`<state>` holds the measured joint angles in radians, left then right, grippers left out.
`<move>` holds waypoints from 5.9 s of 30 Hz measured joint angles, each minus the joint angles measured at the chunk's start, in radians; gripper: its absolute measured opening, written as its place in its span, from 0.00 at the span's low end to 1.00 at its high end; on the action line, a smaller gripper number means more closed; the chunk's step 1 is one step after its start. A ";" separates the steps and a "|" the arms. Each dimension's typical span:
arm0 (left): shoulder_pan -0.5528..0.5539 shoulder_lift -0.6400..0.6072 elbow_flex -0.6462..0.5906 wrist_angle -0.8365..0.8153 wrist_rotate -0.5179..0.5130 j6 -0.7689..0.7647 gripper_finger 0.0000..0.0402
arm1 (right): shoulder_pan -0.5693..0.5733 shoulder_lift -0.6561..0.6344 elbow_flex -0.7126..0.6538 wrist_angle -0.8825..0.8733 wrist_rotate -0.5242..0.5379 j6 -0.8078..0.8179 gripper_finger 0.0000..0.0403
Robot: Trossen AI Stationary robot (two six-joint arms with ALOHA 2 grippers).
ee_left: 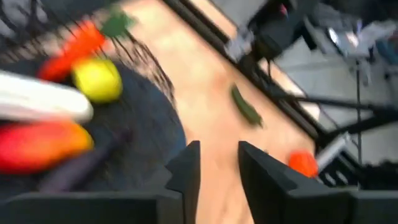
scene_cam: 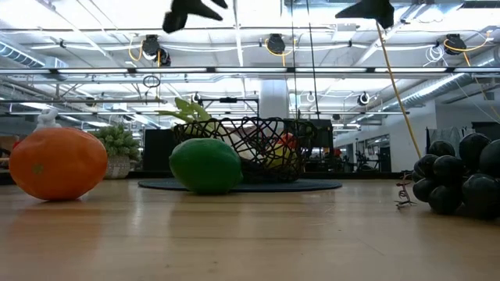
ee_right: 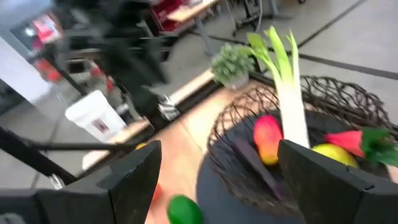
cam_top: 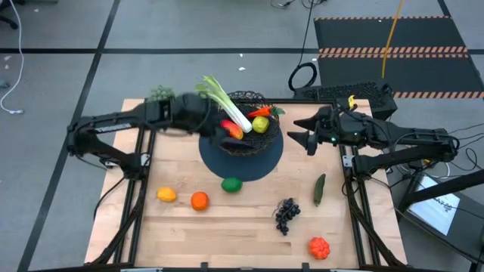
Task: Build produce basket
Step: Put the green chili pepper into the wire basket
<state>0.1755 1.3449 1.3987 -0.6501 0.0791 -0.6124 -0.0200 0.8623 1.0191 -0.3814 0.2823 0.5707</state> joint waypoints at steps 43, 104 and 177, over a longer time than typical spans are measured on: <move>-0.419 -0.020 -0.239 -0.388 -0.121 0.024 0.21 | 0.491 0.262 -0.064 -0.545 -0.270 1.534 0.78; -0.241 -0.020 -0.238 -0.212 -0.080 0.238 0.21 | 0.452 0.322 -0.406 0.087 -0.200 1.406 0.33; -0.142 -0.247 -0.236 0.078 -0.132 -0.088 0.21 | 0.117 0.315 0.304 0.070 0.136 -1.473 0.33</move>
<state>0.0334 1.0977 1.1629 -0.5716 -0.0533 -0.7007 0.0975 1.1778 1.3231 -0.3113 0.4179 -0.9026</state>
